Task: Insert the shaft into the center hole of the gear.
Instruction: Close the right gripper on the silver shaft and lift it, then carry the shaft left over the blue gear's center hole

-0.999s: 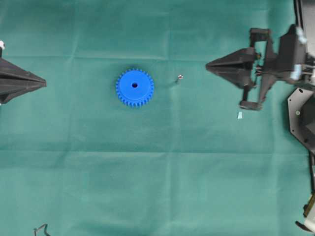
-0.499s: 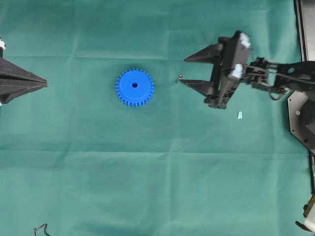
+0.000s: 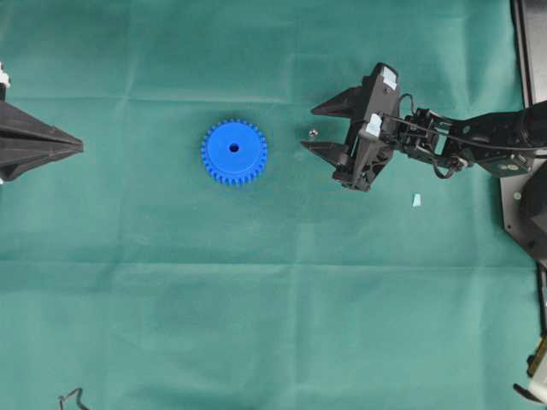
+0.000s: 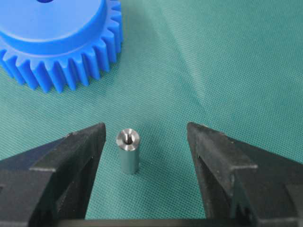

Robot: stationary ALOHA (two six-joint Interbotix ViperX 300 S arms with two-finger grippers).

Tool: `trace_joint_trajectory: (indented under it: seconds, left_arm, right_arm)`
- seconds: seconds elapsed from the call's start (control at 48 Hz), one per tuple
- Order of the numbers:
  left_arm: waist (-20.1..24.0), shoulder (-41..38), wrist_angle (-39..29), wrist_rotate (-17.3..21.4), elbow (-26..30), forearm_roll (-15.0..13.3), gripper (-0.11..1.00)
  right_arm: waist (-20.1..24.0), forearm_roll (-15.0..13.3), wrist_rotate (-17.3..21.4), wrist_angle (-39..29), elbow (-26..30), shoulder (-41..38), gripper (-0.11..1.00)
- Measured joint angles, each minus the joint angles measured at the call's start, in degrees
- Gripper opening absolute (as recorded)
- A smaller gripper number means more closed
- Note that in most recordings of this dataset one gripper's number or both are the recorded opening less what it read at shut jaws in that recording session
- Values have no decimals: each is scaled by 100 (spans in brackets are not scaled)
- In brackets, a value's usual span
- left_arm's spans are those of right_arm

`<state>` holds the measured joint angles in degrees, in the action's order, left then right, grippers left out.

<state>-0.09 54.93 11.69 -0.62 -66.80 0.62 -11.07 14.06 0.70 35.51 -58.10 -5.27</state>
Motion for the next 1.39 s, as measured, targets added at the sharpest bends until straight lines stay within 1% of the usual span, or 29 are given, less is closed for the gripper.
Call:
trace_joint_trajectory:
  seconds: [0.083, 0.146, 0.166, 0.312, 0.354, 0.375, 0.645, 0.895, 1.061, 1.228, 1.394]
  left_arm:
    - [9, -9, 0, 0, 0, 0, 0]
    - [0, -9, 0, -9, 0, 0, 0]
    - [9, 0, 0, 0, 0, 9, 0]
    - [9, -9, -18, 0, 0, 9, 0]
    - [9, -9, -26, 0, 0, 0, 0]
    - [9, -9, -26, 0, 0, 9, 0]
    - [9, 0, -26, 0, 0, 0, 0]
    - [9, 0, -35, 0, 0, 0, 0]
    - [9, -9, -35, 0, 0, 9, 0]
    - [9, -9, -44, -9, 0, 9, 0]
    - [18, -9, -62, -18, 0, 0, 0]
  right_arm:
    - [9, 18, 0, 0, 0, 9, 69]
    - [9, 18, 0, 9, 0, 9, 64]
    - [18, 18, 0, 0, 0, 0, 60]
    - [79, 18, 0, 9, 0, 0, 24]
    - [97, 18, 0, 0, 0, 0, 17]
    - [114, 18, -18, 9, 0, 0, 16]
    - [167, 18, 0, -105, -9, 105, 16]
    - [167, 18, -158, -905, 0, 1204, 16]
    - [167, 18, -176, -1406, 44, 1802, 16]
    - [176, 0, -185, -1661, 176, 1925, 16]
    - [176, -9, -193, -1740, 264, 1881, 16]
